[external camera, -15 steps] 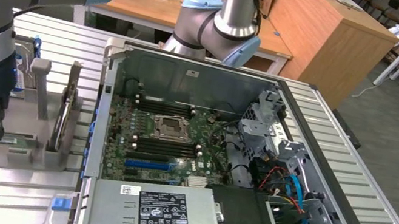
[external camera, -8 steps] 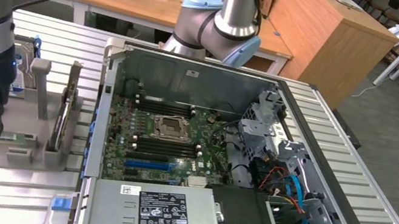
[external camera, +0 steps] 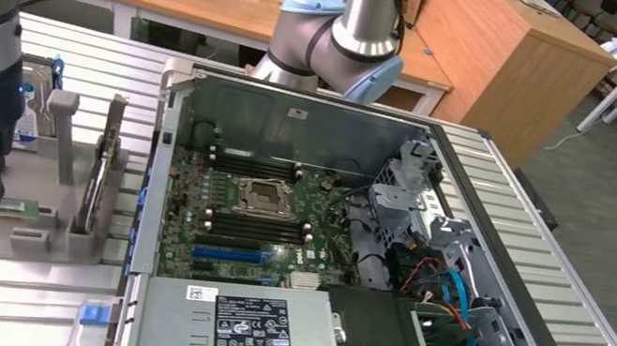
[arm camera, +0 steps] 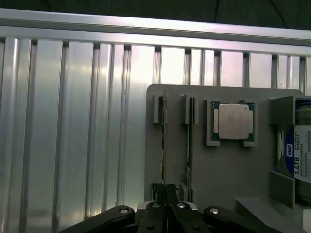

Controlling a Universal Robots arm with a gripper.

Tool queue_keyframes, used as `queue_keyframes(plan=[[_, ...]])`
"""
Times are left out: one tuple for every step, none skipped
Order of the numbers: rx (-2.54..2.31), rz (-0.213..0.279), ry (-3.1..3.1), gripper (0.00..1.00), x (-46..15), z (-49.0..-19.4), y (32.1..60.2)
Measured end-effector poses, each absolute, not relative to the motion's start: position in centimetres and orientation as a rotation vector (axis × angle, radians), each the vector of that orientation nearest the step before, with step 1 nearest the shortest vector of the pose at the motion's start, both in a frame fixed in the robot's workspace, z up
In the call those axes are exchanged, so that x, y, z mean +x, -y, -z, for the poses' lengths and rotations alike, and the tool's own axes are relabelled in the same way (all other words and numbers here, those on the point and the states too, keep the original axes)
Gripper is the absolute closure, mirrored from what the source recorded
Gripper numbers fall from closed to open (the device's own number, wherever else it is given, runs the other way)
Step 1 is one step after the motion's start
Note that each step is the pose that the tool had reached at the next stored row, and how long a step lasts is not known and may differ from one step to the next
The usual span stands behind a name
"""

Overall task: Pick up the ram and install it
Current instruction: 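Pick up the ram and move it above insertion slot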

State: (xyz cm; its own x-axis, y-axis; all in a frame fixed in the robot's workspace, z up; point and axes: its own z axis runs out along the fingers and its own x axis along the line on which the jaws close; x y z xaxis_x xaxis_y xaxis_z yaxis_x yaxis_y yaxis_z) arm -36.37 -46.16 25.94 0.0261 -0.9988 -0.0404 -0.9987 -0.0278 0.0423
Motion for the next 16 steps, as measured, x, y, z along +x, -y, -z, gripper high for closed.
queue_keyframes(plan=[[2.247,0.092,2.190,0.89,-36.4,-26.1,46.2],[2.246,0.092,2.191,0.89,-36.4,-26.3,46.2],[2.245,0.092,2.192,0.89,-36.4,-26.5,46.2],[2.244,0.092,2.193,0.89,-36.4,-26.6,46.2],[2.243,0.092,2.194,0.89,-36.3,-26.8,46.2],[2.242,0.092,2.196,0.89,-36.3,-26.9,46.2],[2.241,0.092,2.197,0.89,-36.3,-27.1,46.2],[2.241,0.092,2.198,0.89,-36.3,-27.3,46.2],[2.240,0.092,2.199,0.89,-36.3,-27.5,46.2],[2.238,0.092,2.200,0.89,-36.3,-27.7,46.2],[2.237,0.092,2.201,0.89,-36.3,-27.8,46.2],[2.236,0.092,2.202,0.89,-36.3,-28.0,46.2],[2.235,0.092,2.203,0.89,-36.3,-28.2,46.2],[2.234,0.092,2.204,0.89,-36.3,-28.4,46.2],[2.233,0.092,2.206,0.89,-36.3,-28.6,46.2],[2.232,0.092,2.207,0.89,-36.3,-28.8,46.2]])
